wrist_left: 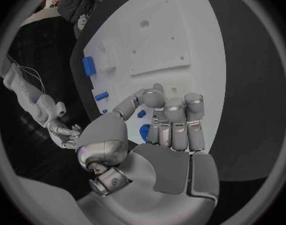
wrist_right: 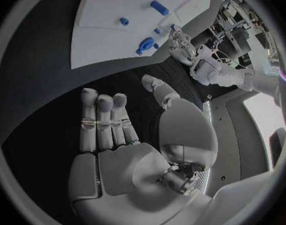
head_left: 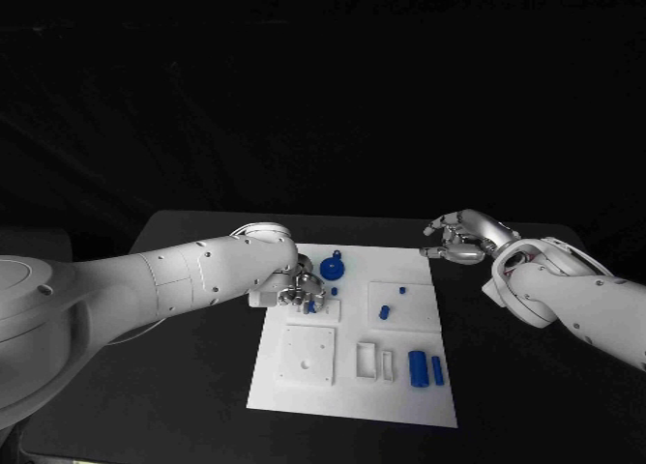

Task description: Assemble the parts on the task board

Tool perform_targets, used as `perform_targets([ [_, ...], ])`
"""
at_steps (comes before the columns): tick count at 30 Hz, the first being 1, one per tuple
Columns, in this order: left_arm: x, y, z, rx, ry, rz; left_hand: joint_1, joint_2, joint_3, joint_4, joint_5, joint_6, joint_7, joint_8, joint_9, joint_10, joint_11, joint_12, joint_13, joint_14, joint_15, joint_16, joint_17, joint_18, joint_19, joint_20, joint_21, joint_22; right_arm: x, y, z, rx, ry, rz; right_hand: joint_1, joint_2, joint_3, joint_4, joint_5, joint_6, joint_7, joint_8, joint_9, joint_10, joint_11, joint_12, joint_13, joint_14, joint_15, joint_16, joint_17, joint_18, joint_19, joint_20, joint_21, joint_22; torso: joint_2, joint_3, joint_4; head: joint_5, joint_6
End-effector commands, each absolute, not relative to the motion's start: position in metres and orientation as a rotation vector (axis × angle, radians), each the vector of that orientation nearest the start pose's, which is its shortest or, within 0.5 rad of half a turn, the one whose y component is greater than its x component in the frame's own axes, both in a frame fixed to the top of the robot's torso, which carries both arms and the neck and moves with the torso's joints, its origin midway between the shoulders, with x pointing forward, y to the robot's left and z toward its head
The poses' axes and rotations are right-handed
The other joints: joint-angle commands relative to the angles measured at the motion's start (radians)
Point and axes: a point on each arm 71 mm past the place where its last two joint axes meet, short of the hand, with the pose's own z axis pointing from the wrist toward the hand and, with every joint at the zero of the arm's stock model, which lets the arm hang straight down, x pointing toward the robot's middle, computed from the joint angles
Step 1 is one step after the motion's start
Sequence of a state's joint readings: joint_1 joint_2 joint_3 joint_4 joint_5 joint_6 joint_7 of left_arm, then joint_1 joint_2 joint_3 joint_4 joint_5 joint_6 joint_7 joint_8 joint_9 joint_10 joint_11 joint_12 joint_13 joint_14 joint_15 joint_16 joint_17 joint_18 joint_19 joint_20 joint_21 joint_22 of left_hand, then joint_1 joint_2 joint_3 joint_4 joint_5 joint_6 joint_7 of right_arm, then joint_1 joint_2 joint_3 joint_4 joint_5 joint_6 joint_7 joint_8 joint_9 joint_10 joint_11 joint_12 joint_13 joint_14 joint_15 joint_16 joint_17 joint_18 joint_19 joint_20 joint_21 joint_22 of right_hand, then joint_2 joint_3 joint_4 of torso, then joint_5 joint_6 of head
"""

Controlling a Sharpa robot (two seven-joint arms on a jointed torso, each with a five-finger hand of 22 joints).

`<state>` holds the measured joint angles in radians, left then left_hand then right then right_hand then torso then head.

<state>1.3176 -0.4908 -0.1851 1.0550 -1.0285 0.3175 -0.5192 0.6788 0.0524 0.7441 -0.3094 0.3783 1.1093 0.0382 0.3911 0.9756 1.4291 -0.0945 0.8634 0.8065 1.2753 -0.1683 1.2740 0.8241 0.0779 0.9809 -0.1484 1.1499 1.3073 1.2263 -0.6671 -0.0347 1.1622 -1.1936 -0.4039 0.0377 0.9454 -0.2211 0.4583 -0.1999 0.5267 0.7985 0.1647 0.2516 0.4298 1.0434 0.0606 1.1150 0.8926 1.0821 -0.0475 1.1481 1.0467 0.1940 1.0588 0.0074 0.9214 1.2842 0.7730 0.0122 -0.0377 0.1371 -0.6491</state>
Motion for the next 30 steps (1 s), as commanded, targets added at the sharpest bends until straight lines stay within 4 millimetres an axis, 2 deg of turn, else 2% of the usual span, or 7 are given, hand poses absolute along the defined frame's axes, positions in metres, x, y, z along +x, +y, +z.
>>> perform_targets([
  [1,0.5488,0.1758,-0.2388,-0.092,2.449,-0.206,0.015,0.029,0.155,0.017,0.002,0.053,-0.044,0.001,0.001,-0.017,-0.02,0.004,0.0,-0.014,-0.03,0.004,-0.001,0.01,0.005,-0.119,0.005,0.015,0.5531,-0.2186,-0.1839,0.098,1.579,0.686,0.0,0.007,-0.002,-0.006,0.006,-0.001,0.009,0.003,-0.002,-0.005,-0.001,0.006,-0.001,-0.008,0.001,0.006,-0.001,0.068,-0.004,0.001,-0.003,0.001,0.0,0.0,0.0007,-0.001,0.0],
  [30,0.5496,0.1765,-0.2386,-0.089,2.442,-0.196,0.015,0.029,0.156,0.016,-0.002,0.054,-0.044,-0.003,0.007,-0.019,-0.02,0.004,-0.001,-0.014,-0.032,0.005,-0.004,0.011,0.006,-0.119,0.006,0.014,0.5529,-0.2175,-0.1839,0.097,1.58,0.688,0.0,0.007,-0.002,-0.007,0.007,-0.001,0.009,0.003,-0.002,-0.006,-0.001,0.006,-0.002,-0.009,0.001,0.007,-0.002,0.068,-0.004,0.001,-0.004,0.002,0.001,-0.001,0.0004,-0.002,0.0],
])
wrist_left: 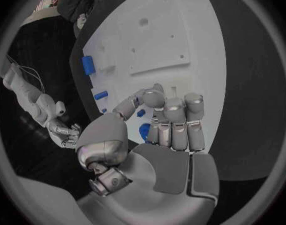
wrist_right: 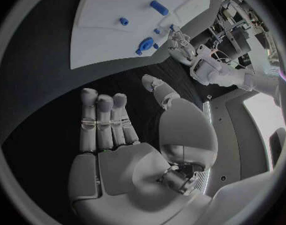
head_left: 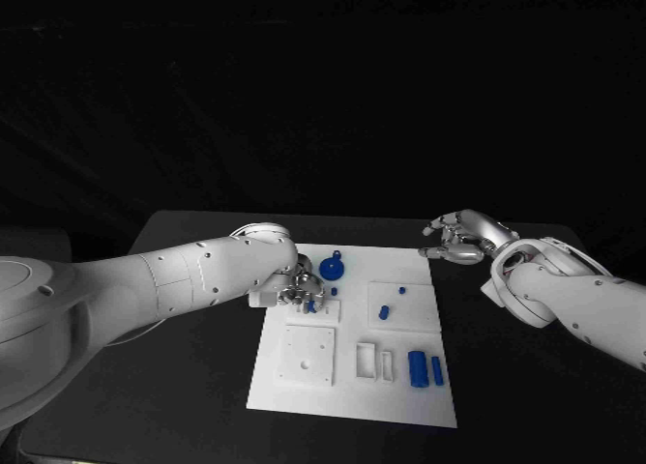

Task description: Assemble the parts on the task board

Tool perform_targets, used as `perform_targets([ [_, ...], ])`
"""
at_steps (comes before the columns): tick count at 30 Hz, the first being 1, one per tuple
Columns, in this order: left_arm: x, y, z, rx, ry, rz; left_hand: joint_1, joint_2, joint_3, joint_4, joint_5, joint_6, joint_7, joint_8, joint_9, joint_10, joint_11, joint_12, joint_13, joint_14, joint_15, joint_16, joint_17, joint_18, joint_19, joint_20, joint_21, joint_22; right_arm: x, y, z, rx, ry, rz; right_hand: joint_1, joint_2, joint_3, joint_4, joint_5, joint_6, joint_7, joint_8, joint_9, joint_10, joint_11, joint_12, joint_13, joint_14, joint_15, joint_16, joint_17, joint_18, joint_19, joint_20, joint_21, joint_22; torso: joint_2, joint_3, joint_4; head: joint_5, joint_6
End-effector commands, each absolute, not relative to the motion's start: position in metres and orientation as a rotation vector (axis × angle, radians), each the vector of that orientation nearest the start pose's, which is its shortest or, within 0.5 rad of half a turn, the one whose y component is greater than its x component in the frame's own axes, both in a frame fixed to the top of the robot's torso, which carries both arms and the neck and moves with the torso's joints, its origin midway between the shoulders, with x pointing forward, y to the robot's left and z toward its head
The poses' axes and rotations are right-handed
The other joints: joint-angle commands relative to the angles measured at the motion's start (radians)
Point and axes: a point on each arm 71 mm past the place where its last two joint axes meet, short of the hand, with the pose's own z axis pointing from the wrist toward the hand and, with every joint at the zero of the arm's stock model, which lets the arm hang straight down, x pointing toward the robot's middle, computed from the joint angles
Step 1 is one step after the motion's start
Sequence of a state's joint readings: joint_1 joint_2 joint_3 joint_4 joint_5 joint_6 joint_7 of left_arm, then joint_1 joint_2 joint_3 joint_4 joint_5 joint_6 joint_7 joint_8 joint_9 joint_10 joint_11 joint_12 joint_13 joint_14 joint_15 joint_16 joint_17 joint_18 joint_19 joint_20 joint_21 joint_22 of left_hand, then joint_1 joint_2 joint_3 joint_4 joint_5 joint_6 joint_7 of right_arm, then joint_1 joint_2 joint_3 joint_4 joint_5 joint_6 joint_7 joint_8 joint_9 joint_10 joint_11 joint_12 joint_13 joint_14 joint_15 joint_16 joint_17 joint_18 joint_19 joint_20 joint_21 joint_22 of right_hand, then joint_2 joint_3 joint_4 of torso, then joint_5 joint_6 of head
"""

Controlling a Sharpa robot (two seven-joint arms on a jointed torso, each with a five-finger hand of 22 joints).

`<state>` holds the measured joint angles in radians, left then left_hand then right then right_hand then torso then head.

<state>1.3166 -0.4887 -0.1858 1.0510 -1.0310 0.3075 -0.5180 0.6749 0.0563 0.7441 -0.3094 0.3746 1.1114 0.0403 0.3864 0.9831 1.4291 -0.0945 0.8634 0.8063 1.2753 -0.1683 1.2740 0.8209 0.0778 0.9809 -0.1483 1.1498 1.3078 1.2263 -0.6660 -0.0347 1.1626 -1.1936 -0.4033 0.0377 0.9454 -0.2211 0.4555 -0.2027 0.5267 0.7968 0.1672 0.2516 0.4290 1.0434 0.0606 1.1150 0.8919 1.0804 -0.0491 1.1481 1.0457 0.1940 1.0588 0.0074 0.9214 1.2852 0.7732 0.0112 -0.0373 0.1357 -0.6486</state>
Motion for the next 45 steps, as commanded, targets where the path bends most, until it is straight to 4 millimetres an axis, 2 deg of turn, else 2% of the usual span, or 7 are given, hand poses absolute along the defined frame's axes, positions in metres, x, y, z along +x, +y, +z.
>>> perform_targets([
  [1,0.5495,0.1764,-0.2386,-0.088,2.443,-0.196,0.019,0.026,0.156,0.016,0.002,0.052,-0.046,0.002,0.0,-0.019,-0.02,0.004,-0.001,-0.014,-0.032,0.005,-0.001,0.011,0.006,-0.119,0.006,0.014,0.5529,-0.2176,-0.1839,0.097,1.58,0.688,0.0,0.007,0.0,-0.004,0.007,0.0,0.007,0.003,-0.001,-0.006,-0.001,0.006,-0.001,-0.007,0.003,0.007,-0.001,0.068,-0.004,0.001,-0.004,0.001,0.0,0.0,-0.0001,0.0,-0.001],
  [35,0.5492,0.1759,-0.2427,-0.052,2.453,-0.161,0.018,0.024,0.155,0.016,-0.001,0.053,-0.046,-0.002,0.005,-0.019,-0.02,0.006,-0.002,-0.015,-0.033,0.007,-0.004,0.011,0.006,-0.12,0.006,0.013,0.5525,-0.2174,-0.184,0.097,1.583,0.689,0.0,0.008,0.0,-0.004,0.007,0.0,0.007,0.003,-0.001,-0.006,-0.001,0.007,-0.002,-0.008,0.003,0.008,-0.002,0.068,-0.004,0.001,-0.004,0.001,0.0,0.0012,-0.0001,-0.001,-0.008],
  [45,0.5494,0.175,-0.2445,-0.053,2.447,-0.157,0.009,0.028,0.142,0.018,-0.031,0.067,-0.047,-0.013,0.017,-0.011,-0.02,0.011,-0.006,-0.012,-0.032,0.016,-0.009,0.011,0.01,-0.12,0.007,0.011,0.5525,-0.2175,-0.184,0.097,1.584,0.689,0.0,0.008,0.0,-0.004,0.008,0.0,0.007,0.003,-0.001,-0.006,-0.001,0.007,-0.002,-0.008,0.003,0.008,-0.003,0.068,-0.005,0.001,-0.004,0.002,0.0,0.0015,-0.0003,-0.002,-0.01],
])
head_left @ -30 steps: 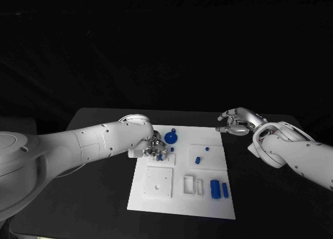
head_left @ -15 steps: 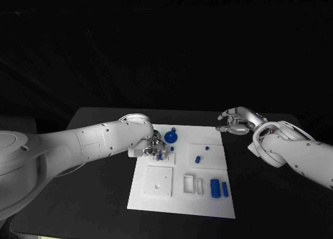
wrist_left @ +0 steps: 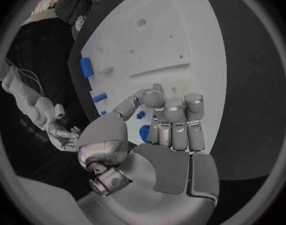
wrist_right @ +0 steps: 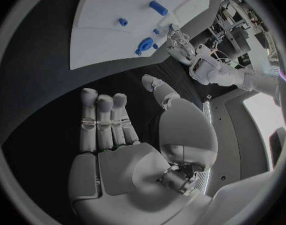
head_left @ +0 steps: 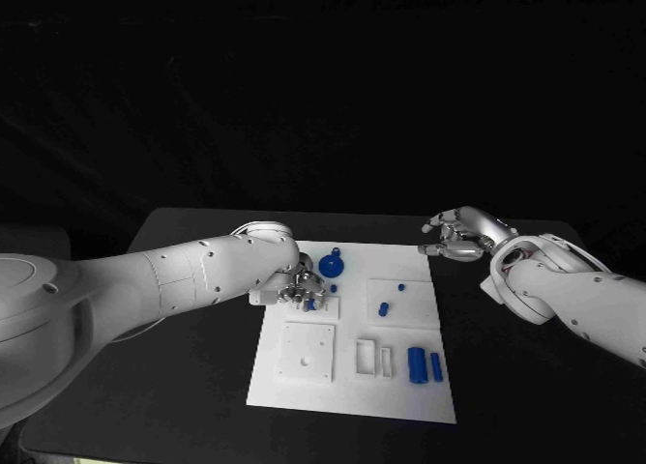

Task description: Assemble the parts on the task board

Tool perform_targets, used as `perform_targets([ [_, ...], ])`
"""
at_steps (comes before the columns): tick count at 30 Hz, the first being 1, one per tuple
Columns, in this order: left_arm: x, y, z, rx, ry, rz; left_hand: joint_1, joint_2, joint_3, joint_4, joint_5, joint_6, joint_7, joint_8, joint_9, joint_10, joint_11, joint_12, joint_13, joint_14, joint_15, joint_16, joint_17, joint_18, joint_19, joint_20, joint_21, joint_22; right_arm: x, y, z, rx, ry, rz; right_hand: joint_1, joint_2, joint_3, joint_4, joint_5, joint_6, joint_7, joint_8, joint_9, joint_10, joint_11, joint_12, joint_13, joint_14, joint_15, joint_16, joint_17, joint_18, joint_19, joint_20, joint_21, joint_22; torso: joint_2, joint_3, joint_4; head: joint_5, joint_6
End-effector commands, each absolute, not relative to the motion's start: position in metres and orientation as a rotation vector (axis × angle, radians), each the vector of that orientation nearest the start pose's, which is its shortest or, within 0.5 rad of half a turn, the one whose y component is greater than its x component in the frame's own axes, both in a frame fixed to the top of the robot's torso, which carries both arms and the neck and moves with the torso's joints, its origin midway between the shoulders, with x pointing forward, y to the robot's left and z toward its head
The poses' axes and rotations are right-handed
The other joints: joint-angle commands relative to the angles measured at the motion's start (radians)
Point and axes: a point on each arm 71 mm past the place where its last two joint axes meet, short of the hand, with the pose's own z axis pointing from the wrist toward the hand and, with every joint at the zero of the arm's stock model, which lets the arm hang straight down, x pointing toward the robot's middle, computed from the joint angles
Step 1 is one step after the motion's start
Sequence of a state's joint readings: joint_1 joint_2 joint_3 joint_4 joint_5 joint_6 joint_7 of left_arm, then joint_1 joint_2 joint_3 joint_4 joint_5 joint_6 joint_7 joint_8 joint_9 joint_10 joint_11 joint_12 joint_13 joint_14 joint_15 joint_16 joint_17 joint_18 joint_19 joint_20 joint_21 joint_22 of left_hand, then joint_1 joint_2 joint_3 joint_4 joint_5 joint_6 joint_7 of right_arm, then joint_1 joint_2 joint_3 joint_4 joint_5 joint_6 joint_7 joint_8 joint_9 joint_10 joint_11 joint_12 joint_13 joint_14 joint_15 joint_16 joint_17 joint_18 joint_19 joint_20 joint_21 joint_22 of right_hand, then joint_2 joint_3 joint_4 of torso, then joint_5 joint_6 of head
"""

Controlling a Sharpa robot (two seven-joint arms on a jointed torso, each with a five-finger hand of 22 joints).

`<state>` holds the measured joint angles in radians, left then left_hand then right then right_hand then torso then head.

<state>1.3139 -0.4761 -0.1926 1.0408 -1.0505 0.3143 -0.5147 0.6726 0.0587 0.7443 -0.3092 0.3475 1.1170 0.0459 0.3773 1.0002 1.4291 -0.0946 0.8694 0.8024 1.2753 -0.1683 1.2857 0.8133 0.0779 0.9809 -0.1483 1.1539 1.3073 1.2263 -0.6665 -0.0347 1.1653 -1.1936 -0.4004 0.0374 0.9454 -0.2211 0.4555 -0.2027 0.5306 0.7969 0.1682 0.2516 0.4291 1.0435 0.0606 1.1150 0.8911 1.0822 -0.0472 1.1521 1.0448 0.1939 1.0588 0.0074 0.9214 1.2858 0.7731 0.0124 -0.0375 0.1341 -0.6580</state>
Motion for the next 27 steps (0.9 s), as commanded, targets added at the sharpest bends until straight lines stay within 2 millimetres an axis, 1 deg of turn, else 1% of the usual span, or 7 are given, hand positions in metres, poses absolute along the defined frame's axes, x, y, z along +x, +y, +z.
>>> perform_targets([
  [1,0.5494,0.1751,-0.2446,-0.054,2.446,-0.155,0.011,0.027,0.141,0.018,-0.009,0.063,-0.053,-0.006,0.001,-0.011,-0.02,0.005,-0.003,-0.012,-0.032,0.005,-0.003,0.011,0.01,-0.12,0.003,0.011,0.5525,-0.2174,-0.184,0.096,1.584,0.689,0.0,0.008,0.0,-0.004,0.004,0.0,0.006,0.003,-0.001,-0.006,-0.001,0.007,-0.001,-0.01,0.001,0.004,-0.002,0.068,-0.005,0.001,-0.004,0.001,0.0,0.0003,-0.0001,0.0,0.0],
  [8,0.5494,0.1761,-0.245,-0.065,2.454,-0.163,-0.002,0.041,0.133,0.021,-0.051,0.074,-0.053,-0.023,0.009,-0.009,-0.02,0.008,-0.008,-0.012,-0.032,0.01,-0.01,0.011,0.012,-0.119,0.0,0.008,0.5525,-0.2182,-0.184,0.097,1.584,0.688,0.0,0.008,0.0,-0.004,0.004,0.0,0.006,0.003,-0.001,-0.006,-0.001,0.007,-0.001,-0.01,0.001,0.004,-0.002,0.068,-0.005,0.001,-0.004,0.001,0.0,0.0004,0.0,-0.001,0.0],
  [14,0.5487,0.1756,-0.2458,-0.073,2.472,-0.173,-0.036,0.058,0.126,0.023,-0.054,0.09,-0.054,-0.035,0.014,-0.009,-0.02,0.018,-0.005,-0.012,-0.031,0.017,-0.014,0.009,0.012,-0.118,-0.001,0.008,0.5524,-0.2182,-0.184,0.097,1.584,0.688,0.0,0.008,0.001,-0.004,0.004,0.0,0.006,0.003,-0.002,-0.006,-0.001,0.007,-0.001,-0.01,0.001,0.004,-0.002,0.068,-0.005,0.001,-0.004,0.001,0.0,0.0005,0.0003,-0.002,0.001],
  [22,0.5481,0.1752,-0.2464,-0.074,2.486,-0.177,-0.065,0.061,0.117,0.032,-0.066,0.104,-0.055,-0.047,0.016,-0.01,-0.02,0.025,-0.002,-0.013,-0.029,0.022,-0.018,0.008,0.013,-0.118,-0.001,0.008,0.5522,-0.2182,-0.1839,0.094,1.584,0.687,0.001,0.008,0.001,-0.005,0.004,0.0,0.006,0.003,-0.002,-0.007,-0.001,0.007,-0.001,-0.01,0.001,0.005,-0.002,0.068,-0.005,0.001,-0.004,0.001,0.0,0.0003,0.0002,-0.002,0.0],
  [23,0.5481,0.1751,-0.2464,-0.074,2.485,-0.179,-0.076,0.068,0.104,0.03,-0.056,0.106,-0.055,-0.05,0.016,-0.011,-0.021,0.026,-0.002,-0.014,-0.029,0.023,-0.019,0.008,0.013,-0.118,0.0,0.008,0.5522,-0.2183,-0.1839,0.094,1.584,0.687,0.001,0.008,0.001,-0.005,0.004,0.0,0.006,0.003,-0.002,-0.007,-0.001,0.007,-0.001,-0.01,0.001,0.005,-0.002,0.068,-0.005,0.001,-0.004,0.001,0.0,0.0003,0.0002,-0.002,0.0],
  [24,0.5481,0.1749,-0.2464,-0.074,2.485,-0.18,-0.098,0.085,0.066,0.022,-0.02,0.11,-0.055,-0.057,0.017,-0.012,-0.02,0.029,-0.001,-0.015,-0.028,0.026,-0.021,0.008,0.013,-0.118,0.002,0.009,0.5521,-0.2183,-0.1839,0.094,1.584,0.687,0.001,0.008,0.001,-0.005,0.004,0.0,0.006,0.003,-0.002,-0.007,-0.001,0.007,-0.002,-0.01,0.001,0.005,-0.003,0.068,-0.005,0.001,-0.004,0.001,0.0,0.0003,0.0002,-0.002,0.0],
  [27,0.5483,0.1751,-0.2463,-0.077,2.483,-0.179,-0.1,0.083,0.057,0.023,-0.023,0.113,-0.055,-0.06,0.017,-0.013,-0.02,0.03,-0.001,-0.016,-0.028,0.027,-0.022,0.009,0.012,-0.119,0.001,0.01,0.5523,-0.2176,-0.1839,0.093,1.584,0.688,0.001,0.008,0.001,-0.005,0.004,0.0,0.006,0.003,-0.002,-0.007,-0.001,0.007,-0.002,-0.01,0.001,0.005,-0.003,0.068,-0.005,0.001,-0.004,0.001,0.0,0.0004,0.0004,-0.002,0.0],
])
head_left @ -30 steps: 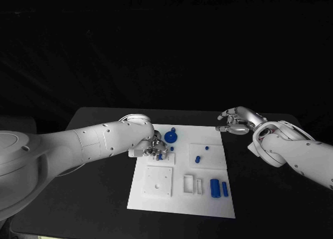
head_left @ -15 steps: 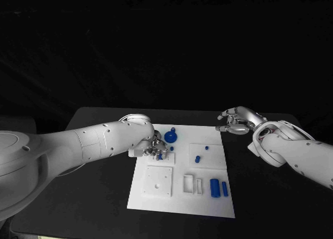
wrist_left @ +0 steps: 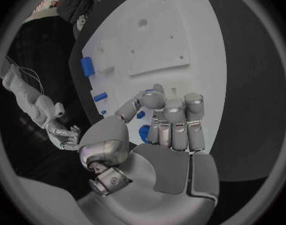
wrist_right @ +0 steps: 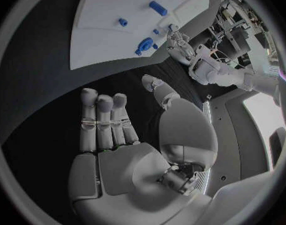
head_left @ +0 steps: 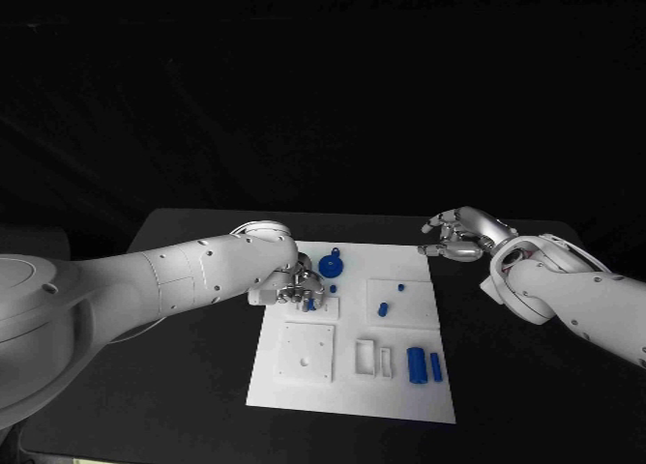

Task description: Assemble the parts on the task board

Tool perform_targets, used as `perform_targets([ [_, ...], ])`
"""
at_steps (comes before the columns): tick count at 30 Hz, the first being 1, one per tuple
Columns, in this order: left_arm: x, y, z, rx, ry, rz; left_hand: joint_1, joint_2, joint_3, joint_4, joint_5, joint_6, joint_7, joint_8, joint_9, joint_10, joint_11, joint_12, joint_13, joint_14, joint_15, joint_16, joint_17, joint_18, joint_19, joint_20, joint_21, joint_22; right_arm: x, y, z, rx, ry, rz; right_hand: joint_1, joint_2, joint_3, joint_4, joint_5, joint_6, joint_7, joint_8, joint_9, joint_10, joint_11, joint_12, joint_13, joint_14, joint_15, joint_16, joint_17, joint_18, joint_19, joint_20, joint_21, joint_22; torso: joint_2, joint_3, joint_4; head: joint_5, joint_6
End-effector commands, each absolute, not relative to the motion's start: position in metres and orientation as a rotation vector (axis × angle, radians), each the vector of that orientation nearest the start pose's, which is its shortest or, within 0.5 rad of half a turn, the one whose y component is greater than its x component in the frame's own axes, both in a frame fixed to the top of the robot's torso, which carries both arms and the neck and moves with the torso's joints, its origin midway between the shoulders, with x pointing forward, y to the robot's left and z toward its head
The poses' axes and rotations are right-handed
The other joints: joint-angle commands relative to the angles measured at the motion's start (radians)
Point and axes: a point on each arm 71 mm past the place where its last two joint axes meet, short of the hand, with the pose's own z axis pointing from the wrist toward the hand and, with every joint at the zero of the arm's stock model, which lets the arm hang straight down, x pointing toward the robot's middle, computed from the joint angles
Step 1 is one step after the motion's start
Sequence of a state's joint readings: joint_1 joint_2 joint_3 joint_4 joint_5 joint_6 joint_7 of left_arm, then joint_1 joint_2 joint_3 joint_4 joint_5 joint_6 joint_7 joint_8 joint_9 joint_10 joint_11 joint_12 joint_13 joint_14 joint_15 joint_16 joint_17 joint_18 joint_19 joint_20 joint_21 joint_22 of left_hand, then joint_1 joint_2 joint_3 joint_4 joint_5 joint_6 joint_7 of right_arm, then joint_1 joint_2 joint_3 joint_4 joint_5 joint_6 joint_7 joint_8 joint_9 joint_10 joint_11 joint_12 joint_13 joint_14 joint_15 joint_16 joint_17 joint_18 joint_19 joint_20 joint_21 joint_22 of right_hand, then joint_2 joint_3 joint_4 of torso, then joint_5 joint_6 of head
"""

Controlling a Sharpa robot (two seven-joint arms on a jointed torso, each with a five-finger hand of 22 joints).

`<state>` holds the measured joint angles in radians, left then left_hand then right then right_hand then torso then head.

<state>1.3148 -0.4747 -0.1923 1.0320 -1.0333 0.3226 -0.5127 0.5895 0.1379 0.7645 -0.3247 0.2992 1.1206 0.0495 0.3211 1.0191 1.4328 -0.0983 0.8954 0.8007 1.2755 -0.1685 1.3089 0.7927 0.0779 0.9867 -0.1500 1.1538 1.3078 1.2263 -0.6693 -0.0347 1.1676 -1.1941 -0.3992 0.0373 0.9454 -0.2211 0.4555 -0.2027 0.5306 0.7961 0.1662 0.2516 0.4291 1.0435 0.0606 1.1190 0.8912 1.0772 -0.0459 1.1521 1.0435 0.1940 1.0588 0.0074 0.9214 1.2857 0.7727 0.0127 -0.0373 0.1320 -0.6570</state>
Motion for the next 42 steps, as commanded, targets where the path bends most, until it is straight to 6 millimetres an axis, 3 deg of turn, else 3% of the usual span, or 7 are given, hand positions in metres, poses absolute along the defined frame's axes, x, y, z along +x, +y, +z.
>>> perform_targets([
  [1,0.5483,0.1752,-0.2462,-0.077,2.482,-0.179,-0.017,0.004,0.036,0.039,0.025,0.109,-0.058,-0.005,-0.002,-0.016,-0.016,0.004,0.001,-0.016,-0.027,0.004,-0.001,0.009,0.006,-0.117,0.001,0.009,0.5521,-0.2177,-0.1839,0.093,1.584,0.689,0.001,0.008,0.001,-0.005,0.004,0.001,0.008,0.003,-0.002,-0.007,-0.001,0.003,-0.002,-0.005,0.0,0.005,-0.001,0.068,-0.005,0.001,-0.004,0.002,0.0,0.0002,-0.0002,0.0,-0.001],
  [8,0.5484,0.175,-0.2462,-0.078,2.48,-0.18,-0.021,-0.008,0.018,0.048,-0.001,0.115,-0.059,-0.015,-0.003,-0.017,-0.017,0.005,0.0,-0.017,-0.028,0.006,-0.005,0.01,0.006,-0.118,0.0,0.008,0.5522,-0.2181,-0.1839,0.093,1.584,0.688,0.001,0.008,0.001,-0.005,0.005,0.001,0.008,0.003,-0.002,-0.007,-0.001,0.003,-0.002,-0.005,0.0,0.005,-0.002,0.068,-0.005,0.002,-0.005,0.002,0.0,-0.0003,-0.0002,-0.001,-0.001],
  [21,0.549,0.1745,-0.2457,-0.085,2.47,-0.181,-0.019,-0.092,-0.016,0.105,-0.134,0.126,-0.059,-0.04,0.001,-0.019,-0.018,0.006,-0.006,-0.019,-0.032,0.01,-0.017,0.013,0.006,-0.12,-0.006,0.006,0.5521,-0.218,-0.1839,0.093,1.585,0.688,0.001,0.008,0.001,-0.005,0.006,0.001,0.008,0.003,-0.002,-0.007,-0.001,0.003,-0.002,-0.006,0.0,0.005,-0.002,0.068,-0.005,0.002,-0.005,0.002,0.0,-0.0006,0.0004,-0.001,0.0],
  [25,0.5494,0.1751,-0.2456,-0.087,2.467,-0.18,-0.022,-0.105,-0.023,0.11,-0.14,0.127,-0.059,-0.043,0.003,-0.019,-0.018,0.007,-0.007,-0.019,-0.032,0.011,-0.018,0.014,0.007,-0.12,-0.006,0.006,0.5521,-0.2181,-0.184,0.093,1.585,0.688,0.001,0.008,0.001,-0.005,0.007,0.001,0.008,0.003,-0.002,-0.007,-0.001,0.003,-0.002,-0.006,0.0,0.005,-0.002,0.068,-0.005,0.002,-0.005,0.002,0.0,-0.0011,0.0001,-0.001,0.0],
  [27,0.5494,0.1755,-0.2457,-0.088,2.468,-0.178,-0.038,-0.08,-0.083,0.085,-0.088,0.127,-0.059,-0.047,0.01,-0.02,-0.017,0.008,-0.007,-0.022,-0.032,0.014,-0.019,0.014,0.004,-0.12,-0.003,0.009,0.5521,-0.2181,-0.184,0.093,1.585,0.688,0.001,0.008,0.001,-0.005,0.007,0.001,0.008,0.003,-0.002,-0.007,-0.001,0.003,-0.002,-0.006,0.0,0.005,-0.002,0.068,-0.005,0.002,-0.005,0.002,0.0,-0.0011,0.0003,-0.001,-0.001],
  [40,0.55,0.1802,-0.2454,-0.102,2.459,-0.167,-0.04,-0.122,-0.111,0.096,-0.118,0.129,-0.06,-0.055,0.014,-0.021,-0.018,0.007,-0.011,-0.023,-0.035,0.014,-0.024,0.017,0.003,-0.121,-0.008,0.006,0.5521,-0.2184,-0.1839,0.094,1.584,0.687,0.0,0.007,0.001,-0.005,0.009,0.0,0.008,0.003,-0.002,-0.008,0.0,0.003,-0.003,-0.006,0.0,0.005,-0.003,0.068,-0.005,0.002,-0.005,0.002,0.0,-0.0009,0.0002,0.0,-0.001],
  [42,0.5502,0.1806,-0.2452,-0.105,2.455,-0.167,-0.039,-0.152,-0.116,0.114,-0.196,0.131,-0.061,-0.061,0.017,-0.021,-0.019,0.007,-0.013,-0.024,-0.037,0.015,-0.027,0.019,0.003,-0.122,-0.011,0.005,0.5521,-0.2183,-0.1839,0.094,1.584,0.687,0.0,0.007,0.001,-0.005,0.009,0.0,0.008,0.003,-0.002,-0.008,0.0,0.003,-0.003,-0.006,0.0,0.005,-0.003,0.068,-0.005,0.002,-0.005,0.002,0.0,-0.0007,0.0005,0.001,-0.001],
])
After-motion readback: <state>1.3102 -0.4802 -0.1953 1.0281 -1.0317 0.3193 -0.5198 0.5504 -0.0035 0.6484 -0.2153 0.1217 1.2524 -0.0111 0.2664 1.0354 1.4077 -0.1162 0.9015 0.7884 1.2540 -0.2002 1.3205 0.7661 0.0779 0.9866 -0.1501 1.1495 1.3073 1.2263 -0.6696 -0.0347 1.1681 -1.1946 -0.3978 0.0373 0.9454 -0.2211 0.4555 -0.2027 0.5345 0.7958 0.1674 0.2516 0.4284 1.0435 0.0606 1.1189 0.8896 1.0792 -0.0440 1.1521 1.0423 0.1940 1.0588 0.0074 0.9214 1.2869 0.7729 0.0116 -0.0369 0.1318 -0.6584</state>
